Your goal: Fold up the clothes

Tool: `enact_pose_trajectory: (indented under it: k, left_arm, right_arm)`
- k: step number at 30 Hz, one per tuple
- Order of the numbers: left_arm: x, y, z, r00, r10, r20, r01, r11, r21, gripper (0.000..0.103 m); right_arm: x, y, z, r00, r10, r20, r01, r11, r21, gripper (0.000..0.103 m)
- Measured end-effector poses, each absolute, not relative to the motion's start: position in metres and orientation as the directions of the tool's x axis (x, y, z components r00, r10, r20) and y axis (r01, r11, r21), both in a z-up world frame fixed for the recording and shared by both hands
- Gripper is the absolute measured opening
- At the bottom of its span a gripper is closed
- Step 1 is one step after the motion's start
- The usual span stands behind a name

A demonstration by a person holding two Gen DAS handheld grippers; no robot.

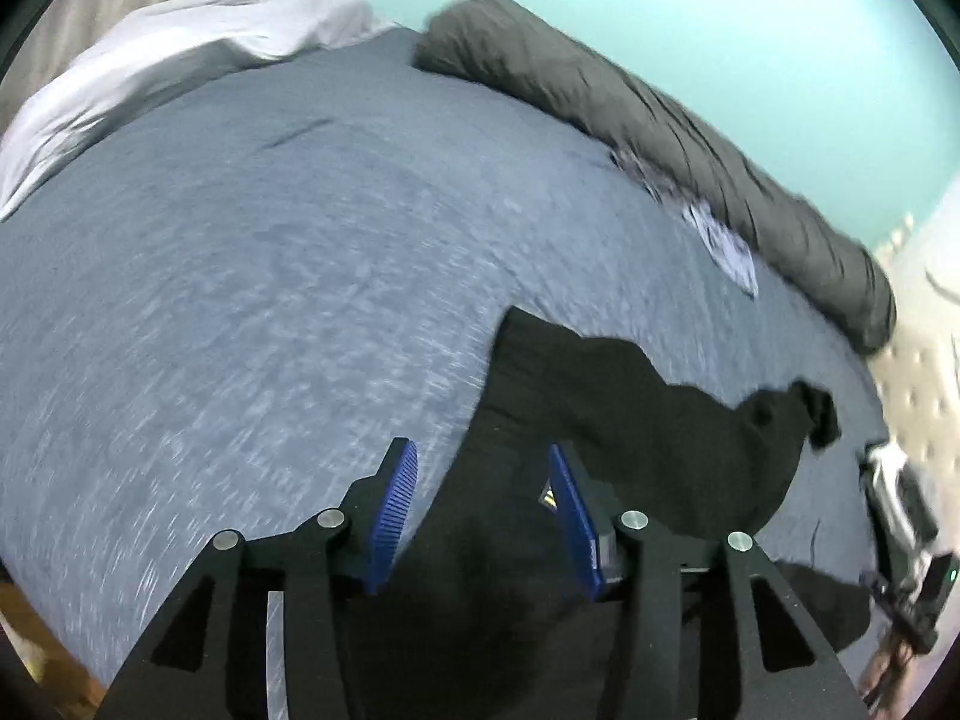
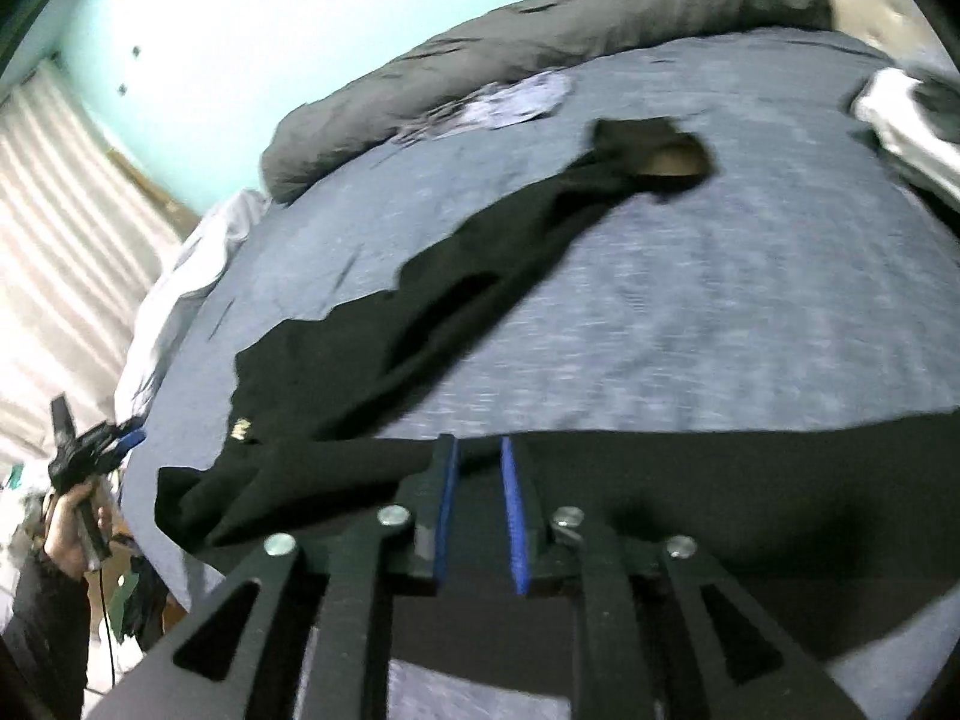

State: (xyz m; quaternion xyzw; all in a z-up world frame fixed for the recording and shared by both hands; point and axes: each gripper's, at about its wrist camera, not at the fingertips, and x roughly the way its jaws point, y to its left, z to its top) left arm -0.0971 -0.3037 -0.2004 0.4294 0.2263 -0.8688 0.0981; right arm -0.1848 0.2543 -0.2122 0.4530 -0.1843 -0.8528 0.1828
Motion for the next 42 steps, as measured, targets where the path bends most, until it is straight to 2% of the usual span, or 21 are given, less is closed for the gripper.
enact_pose_trajectory:
  k: [7,17,22,25,26,27,28,31,33,42]
  left_arm:
    - [-0.167,-0.301,-0.239,-0.547,0.075,-0.834,0.351,-0.883,-0.310,0.053]
    - [-0.245,-0.304,-0.273,-0.506,0.069,-0.860,0.368,-0.884,-0.288,0.060]
    - [-0.260,-0.311,-0.291,-0.498,0.071,-0.864,0.392,-0.871,-0.298,0.060]
    - [-0.262,-0.312,-0.296,-0.509,0.086,-0.857,0.389,-0.865,-0.318,0.060]
    - [-0.262,-0.311,-0.296,-0.512,0.091,-0.854,0.383,-0.866,-0.322,0.057]
    - [-0.262,-0.309,-0.297,-0.514,0.097,-0.852,0.374,-0.869,-0.324,0.044]
    - [-0.263,-0.307,-0.297,-0.513,0.103,-0.852,0.365,-0.872,-0.325,0.037]
    - [-0.267,-0.305,-0.295,-0.509,0.108,-0.854,0.351,-0.880,-0.321,0.030]
    - [-0.268,-0.304,-0.292,-0.510,0.089,-0.855,0.350,-0.887,-0.301,0.005]
    - [-0.291,-0.318,-0.221,-0.621,-0.036,-0.783,0.356,-0.903,-0.241,0.001]
  right_arm:
    - [-0.212,0.200,-0.254,-0.489,-0.528,-0.695,0.174,-0.839,0.515,0.036]
    - [-0.214,0.189,-0.287,-0.521,-0.471,-0.712,0.207,-0.879,0.430,0.037]
    - [-0.214,0.194,-0.281,-0.567,-0.515,-0.643,0.252,-0.851,0.461,0.037]
    - [-0.218,0.192,-0.283,-0.567,-0.517,-0.641,0.258,-0.851,0.458,0.037]
    - [-0.220,0.191,-0.284,-0.563,-0.521,-0.642,0.262,-0.849,0.459,0.037]
    - [-0.221,0.190,-0.285,-0.559,-0.525,-0.642,0.265,-0.846,0.462,0.037]
    - [-0.222,0.189,-0.286,-0.557,-0.526,-0.643,0.264,-0.846,0.463,0.037]
    - [-0.223,0.190,-0.289,-0.553,-0.520,-0.650,0.256,-0.849,0.462,0.037]
    - [-0.224,0.190,-0.290,-0.557,-0.510,-0.656,0.247,-0.855,0.456,0.037]
    - [-0.226,0.197,-0.292,-0.585,-0.478,-0.655,0.203,-0.869,0.452,0.037]
